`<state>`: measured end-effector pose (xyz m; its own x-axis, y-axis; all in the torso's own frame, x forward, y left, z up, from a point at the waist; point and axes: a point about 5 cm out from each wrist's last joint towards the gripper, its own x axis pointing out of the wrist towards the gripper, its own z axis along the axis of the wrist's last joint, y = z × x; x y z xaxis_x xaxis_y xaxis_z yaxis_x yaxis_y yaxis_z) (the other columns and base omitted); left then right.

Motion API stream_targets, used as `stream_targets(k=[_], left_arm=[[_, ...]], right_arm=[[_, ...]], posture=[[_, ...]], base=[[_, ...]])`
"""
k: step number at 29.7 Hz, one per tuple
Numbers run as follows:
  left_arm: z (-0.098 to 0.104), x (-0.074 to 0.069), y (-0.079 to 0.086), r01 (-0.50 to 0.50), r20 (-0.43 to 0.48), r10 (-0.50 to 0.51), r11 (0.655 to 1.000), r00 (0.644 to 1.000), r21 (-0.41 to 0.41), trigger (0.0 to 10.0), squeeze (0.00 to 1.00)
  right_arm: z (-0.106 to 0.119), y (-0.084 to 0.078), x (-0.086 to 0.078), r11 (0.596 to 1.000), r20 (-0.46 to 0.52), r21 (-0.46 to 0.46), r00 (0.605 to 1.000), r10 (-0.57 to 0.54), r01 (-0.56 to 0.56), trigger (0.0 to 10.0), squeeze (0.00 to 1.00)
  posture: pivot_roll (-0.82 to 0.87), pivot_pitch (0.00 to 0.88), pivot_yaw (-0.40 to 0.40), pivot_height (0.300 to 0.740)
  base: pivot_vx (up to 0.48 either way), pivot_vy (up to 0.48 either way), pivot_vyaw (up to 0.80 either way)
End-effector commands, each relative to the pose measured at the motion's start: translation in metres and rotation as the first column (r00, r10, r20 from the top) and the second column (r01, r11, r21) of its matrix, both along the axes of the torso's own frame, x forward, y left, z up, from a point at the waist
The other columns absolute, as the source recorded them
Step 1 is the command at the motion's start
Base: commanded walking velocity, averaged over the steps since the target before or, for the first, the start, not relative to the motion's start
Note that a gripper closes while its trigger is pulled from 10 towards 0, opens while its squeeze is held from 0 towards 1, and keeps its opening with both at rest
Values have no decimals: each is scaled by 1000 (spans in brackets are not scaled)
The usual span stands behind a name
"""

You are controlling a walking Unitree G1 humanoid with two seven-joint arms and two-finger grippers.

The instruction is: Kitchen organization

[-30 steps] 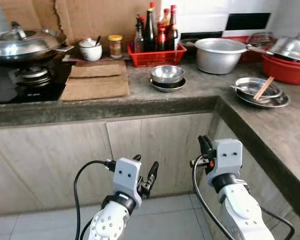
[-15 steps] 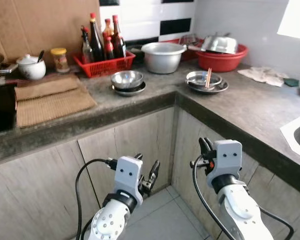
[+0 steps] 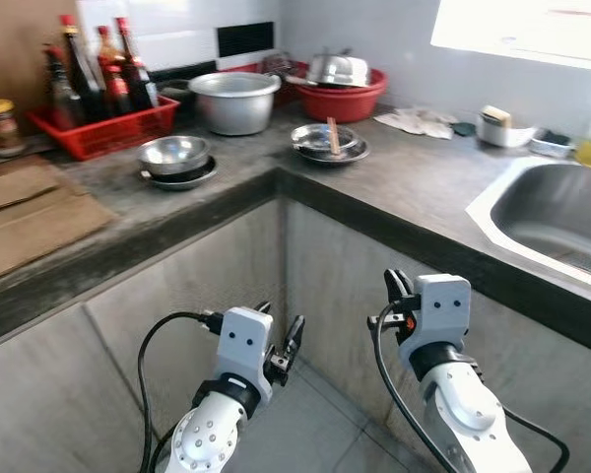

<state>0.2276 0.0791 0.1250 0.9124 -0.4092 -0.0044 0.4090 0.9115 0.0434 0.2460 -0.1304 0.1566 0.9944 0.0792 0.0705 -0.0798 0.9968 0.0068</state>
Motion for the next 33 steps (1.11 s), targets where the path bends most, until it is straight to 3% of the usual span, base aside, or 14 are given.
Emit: stream_targets(k=[1, 15, 21, 26, 33], left_arm=[[1, 1, -2, 12, 9, -12, 1000, 1000, 8, 10000, 0], [1, 4, 0, -14, -3, 14, 1000, 1000, -8, 10000, 0], [6, 6, 0, -14, 21, 15, 1000, 1000, -15, 10000, 0], [16, 12, 1, -23, 65, 24, 999, 998, -25, 10000, 0], [25, 20, 4, -36, 106, 39, 999, 994, -27, 10000, 0]], right_arm=[[5, -1, 0, 1000, 17, 5, 1000, -12, 12, 10000, 0], [17, 5, 2, 999, 54, 45, 998, 26, -29, 10000, 0], [44, 8, 5, 993, 156, 98, 987, 44, -60, 10000, 0], [86, 1, 13, 992, 302, 108, 953, 23, -58, 10000, 0], [103, -5, 20, 994, 366, 95, 931, 8, -46, 10000, 0]], posture=[[-18, 0, -29, 740], [-16, 0, -34, 740], [-19, 0, -31, 740], [-21, 0, -33, 740], [-18, 0, -37, 740]], base=[[0, -450, -788], [0, -64, -786], [0, 0, -781], [0, 0, -781], [136, 0, -760]])
